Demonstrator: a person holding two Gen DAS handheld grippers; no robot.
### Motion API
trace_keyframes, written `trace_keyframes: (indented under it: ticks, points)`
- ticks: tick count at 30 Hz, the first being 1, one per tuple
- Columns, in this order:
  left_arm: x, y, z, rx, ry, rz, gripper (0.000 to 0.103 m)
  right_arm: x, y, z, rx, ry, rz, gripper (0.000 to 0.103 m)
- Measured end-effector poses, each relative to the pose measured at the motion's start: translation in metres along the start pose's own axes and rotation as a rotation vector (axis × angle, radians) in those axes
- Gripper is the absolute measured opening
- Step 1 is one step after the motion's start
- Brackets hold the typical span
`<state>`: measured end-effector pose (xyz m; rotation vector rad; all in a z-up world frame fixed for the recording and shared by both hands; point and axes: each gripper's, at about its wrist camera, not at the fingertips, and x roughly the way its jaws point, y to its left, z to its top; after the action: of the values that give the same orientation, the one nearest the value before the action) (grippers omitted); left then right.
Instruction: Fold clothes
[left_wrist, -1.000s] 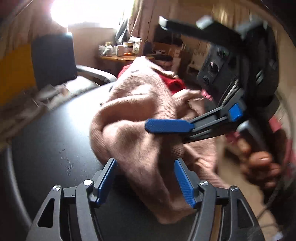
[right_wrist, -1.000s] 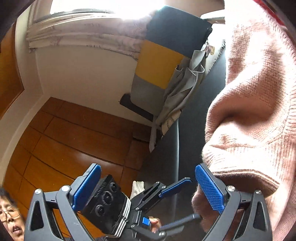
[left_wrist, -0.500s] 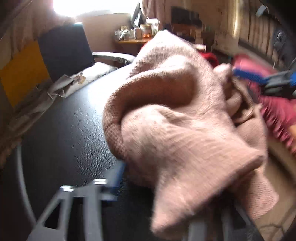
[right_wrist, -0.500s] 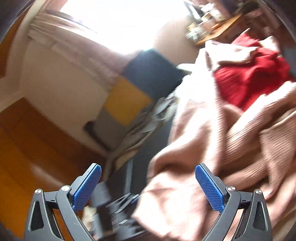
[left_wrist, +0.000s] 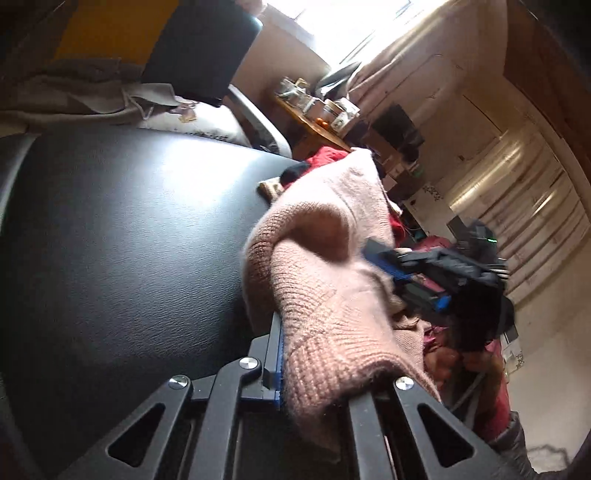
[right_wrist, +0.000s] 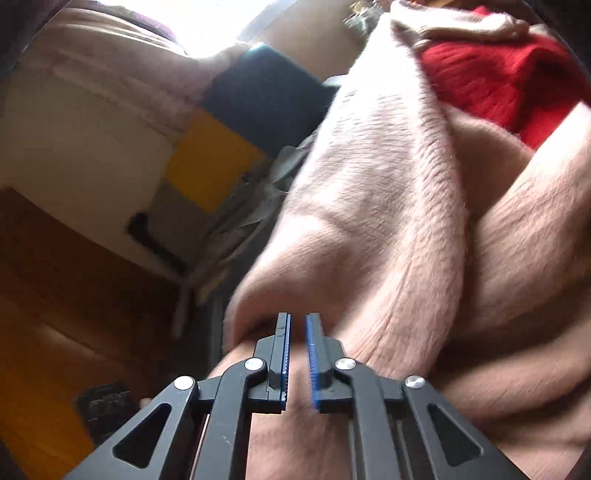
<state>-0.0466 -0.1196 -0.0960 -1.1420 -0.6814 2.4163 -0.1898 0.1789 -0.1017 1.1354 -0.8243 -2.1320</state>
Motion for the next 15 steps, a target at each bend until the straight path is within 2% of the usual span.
trace_keyframes:
  ticks: [1,3,4,5,6,8,9,11,13,15]
  points:
    - [-0.002,0.001,-0.001,0.009,0.001,0.014,0.005,-0.009,0.005,-0.001,-0.008,-0.035,0.000,0.012]
    - [-0.001,-0.001,-0.005,0.032,-0.001,0.027,0.005,-0.030,0.010,0.003,-0.025,-0.125,-0.043,0.032]
    - [0.000,-0.004,-0.007,0.044,-0.003,0.031,0.005,-0.040,0.007,0.006,-0.007,-0.175,-0.066,0.072]
    - [0.001,-0.004,-0.007,0.047,-0.003,0.028,0.005,-0.044,0.005,0.010,-0.008,-0.202,-0.093,0.098]
    - [0.003,-0.004,-0.008,0.047,-0.002,0.020,0.006,-0.048,0.003,0.015,-0.009,-0.229,-0.120,0.099]
    - [0.013,-0.002,-0.008,0.035,0.019,0.029,0.021,-0.037,-0.007,0.026,0.012,-0.205,-0.115,0.099]
    - [0.020,0.000,-0.008,0.027,0.031,0.036,0.022,-0.027,-0.015,0.030,0.027,-0.174,-0.111,0.099]
    - [0.032,0.004,-0.009,0.012,0.056,0.049,0.027,-0.008,-0.024,0.033,0.024,-0.132,-0.171,0.098]
    - [0.044,0.007,-0.009,-0.003,0.080,0.063,0.032,0.003,-0.028,0.031,0.006,-0.128,-0.166,0.098]
    - [0.057,0.010,-0.010,-0.017,0.105,0.077,0.036,0.011,-0.026,0.028,-0.058,-0.086,-0.183,0.099]
